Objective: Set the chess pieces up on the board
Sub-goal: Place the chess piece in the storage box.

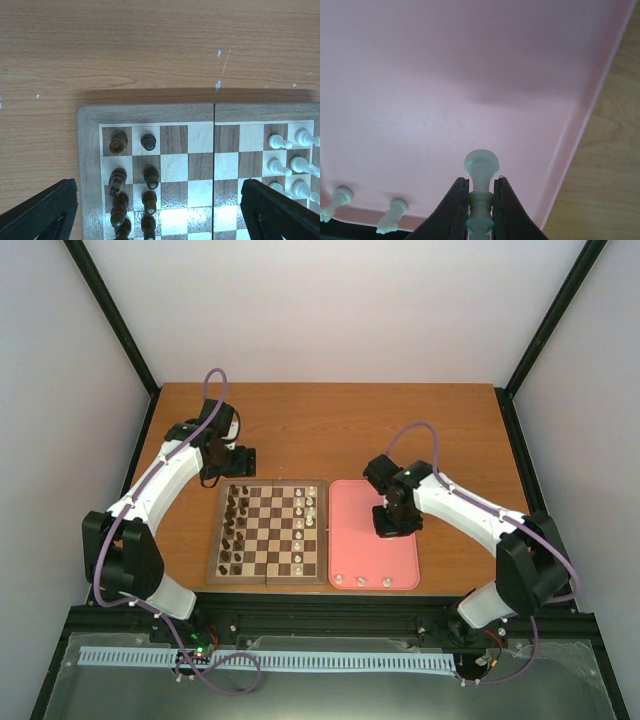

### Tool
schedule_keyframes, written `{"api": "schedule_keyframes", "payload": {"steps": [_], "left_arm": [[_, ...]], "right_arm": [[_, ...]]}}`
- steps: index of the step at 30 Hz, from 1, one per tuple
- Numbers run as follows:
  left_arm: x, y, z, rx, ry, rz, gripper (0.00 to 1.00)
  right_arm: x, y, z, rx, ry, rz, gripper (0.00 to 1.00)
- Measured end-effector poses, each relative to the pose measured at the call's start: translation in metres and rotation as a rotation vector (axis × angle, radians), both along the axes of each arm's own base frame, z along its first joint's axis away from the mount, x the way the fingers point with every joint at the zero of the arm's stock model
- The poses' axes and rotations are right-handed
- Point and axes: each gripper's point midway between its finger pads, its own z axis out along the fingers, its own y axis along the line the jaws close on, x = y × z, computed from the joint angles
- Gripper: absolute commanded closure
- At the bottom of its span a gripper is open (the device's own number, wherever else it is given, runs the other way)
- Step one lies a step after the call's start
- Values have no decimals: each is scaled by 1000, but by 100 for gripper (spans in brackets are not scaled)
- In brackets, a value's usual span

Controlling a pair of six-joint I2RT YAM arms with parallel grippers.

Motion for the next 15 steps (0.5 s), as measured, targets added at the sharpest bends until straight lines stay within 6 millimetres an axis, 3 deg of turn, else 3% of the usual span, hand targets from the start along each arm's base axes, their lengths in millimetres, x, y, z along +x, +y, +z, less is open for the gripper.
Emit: {"api": "schedule_keyframes", "payload": {"steps": [6, 12, 15], "left_arm": [[2, 2, 2, 11, -17, -5, 0], [2, 5, 2, 28, -21, -2, 0], [1, 5, 2, 28, -18, -2, 0]], "right_arm": [[14, 30, 0, 22, -1, 105, 97], [39, 92, 27, 91, -52, 229, 97], [42, 126, 33, 132, -55, 282, 97]]}}
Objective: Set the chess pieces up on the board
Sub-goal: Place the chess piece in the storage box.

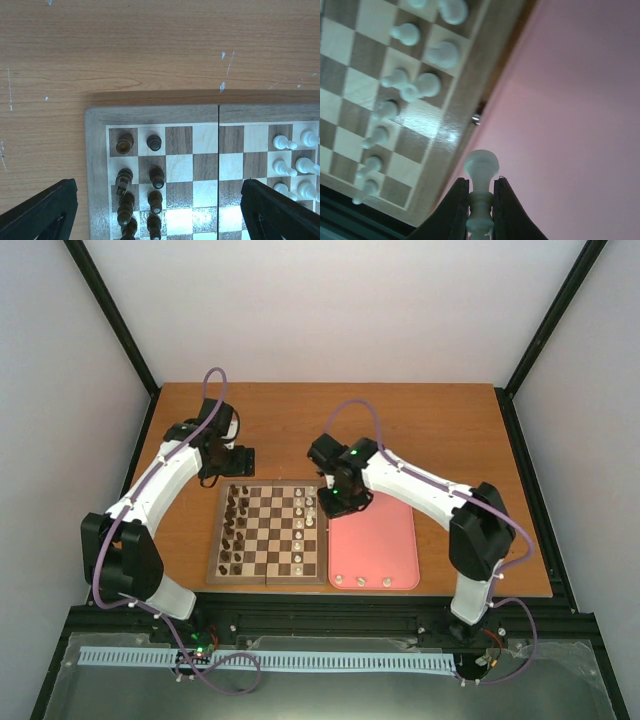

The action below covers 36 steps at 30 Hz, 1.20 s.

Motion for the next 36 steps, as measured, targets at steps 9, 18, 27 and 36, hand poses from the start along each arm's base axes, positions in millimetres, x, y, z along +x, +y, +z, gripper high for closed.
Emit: {"api": "schedule_keyframes", "payload": {"steps": [9, 18, 27, 36], "left_arm": [[6, -1, 16, -4, -30, 1, 0], [4, -4, 20, -26, -38, -7, 0], [3, -5, 20, -34, -38, -10, 0], [1, -5, 21, -35, -39, -10, 0]], "right_arm": [[-8, 42, -16, -15, 86, 70, 97], [-25, 71, -21, -51, 98, 140, 97], [-26, 67, -34, -108, 103, 133, 97], [-23, 65, -45, -139, 103, 128, 97]]}}
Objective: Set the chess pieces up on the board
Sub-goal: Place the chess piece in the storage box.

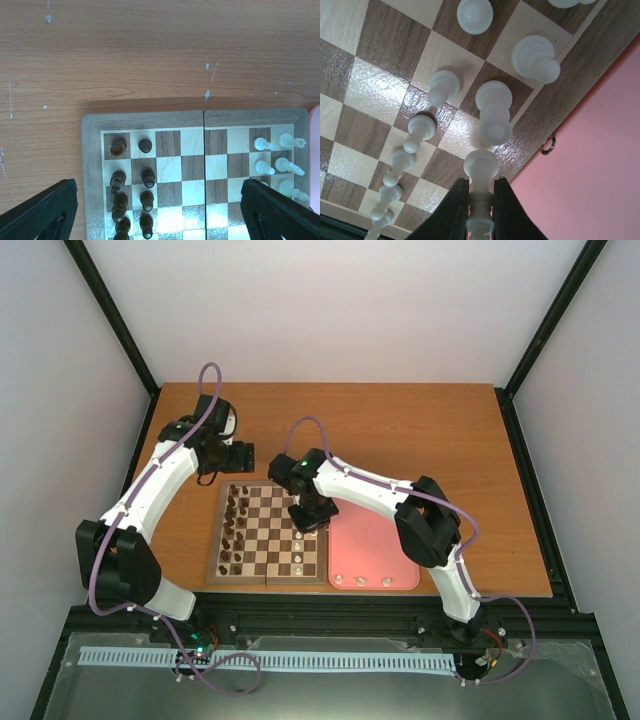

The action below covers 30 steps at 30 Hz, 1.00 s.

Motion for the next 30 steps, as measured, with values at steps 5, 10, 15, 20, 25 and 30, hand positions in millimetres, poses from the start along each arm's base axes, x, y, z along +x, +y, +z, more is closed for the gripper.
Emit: {"api": "schedule_keyframes", "payload": {"steps": [5, 10, 15, 20, 25, 30], "left_arm": [[0, 0, 0, 0, 0, 0, 0], [0, 0, 0, 2, 0, 1, 0], [0, 2, 0, 9, -1, 4, 0], [1, 4, 0, 20, -4, 9, 0], [0, 5, 3, 23, -14, 12, 0], [-1, 5, 8, 20, -29, 13, 0]], "right_arm": [[2, -4, 0, -19, -12, -2, 97], [7, -22, 3, -14, 0, -40, 97], [17, -73, 10, -21, 33, -145, 97], [24, -111, 10, -36, 44, -199, 97], [21, -117, 2, -51, 61, -174, 92], [24, -114, -5, -44, 56, -160, 84]]}}
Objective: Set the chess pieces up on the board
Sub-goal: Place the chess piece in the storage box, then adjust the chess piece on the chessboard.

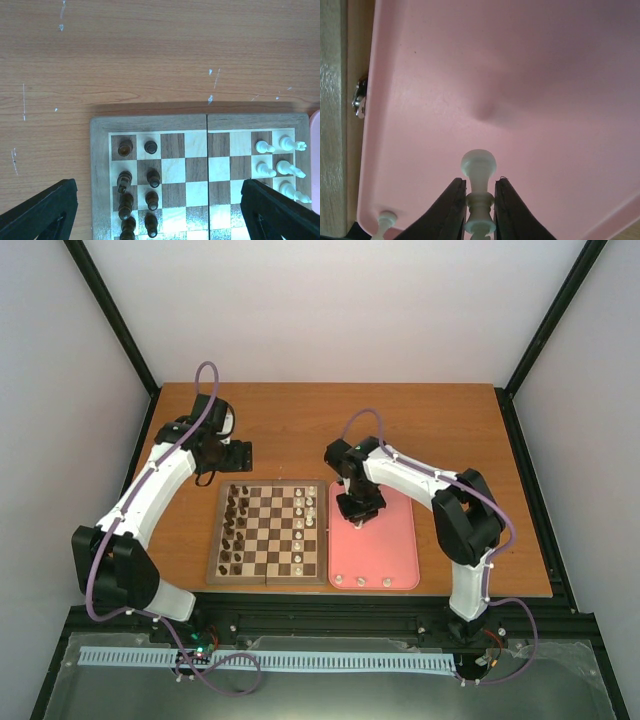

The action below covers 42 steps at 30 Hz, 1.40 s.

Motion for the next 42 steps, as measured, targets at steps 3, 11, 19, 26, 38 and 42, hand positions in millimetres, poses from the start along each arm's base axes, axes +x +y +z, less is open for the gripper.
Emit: {"api": "schedule_keyframes", "payload": {"steps": [3, 11, 19, 26, 38, 42], "left_arm": [[0, 0, 1, -1, -3, 0, 0], [-1, -1, 1, -5, -4, -2, 0], [-2, 0, 4, -6, -10, -2, 0], [-5, 0, 2, -5, -6, -2, 0], [-9, 0, 0, -8, -4, -13, 0], [-13, 1, -7, -2, 12, -18, 0]], "right_arm": [[1, 2, -6, 6, 0, 0, 83], [3, 2, -18, -4, 1, -1, 68], [7, 3, -13, -5, -13, 1, 46], [23, 13, 8, 27, -79, 12, 45], [40, 29, 18, 80, -193, 36, 45], [41, 43, 20, 91, -241, 69, 46]]}}
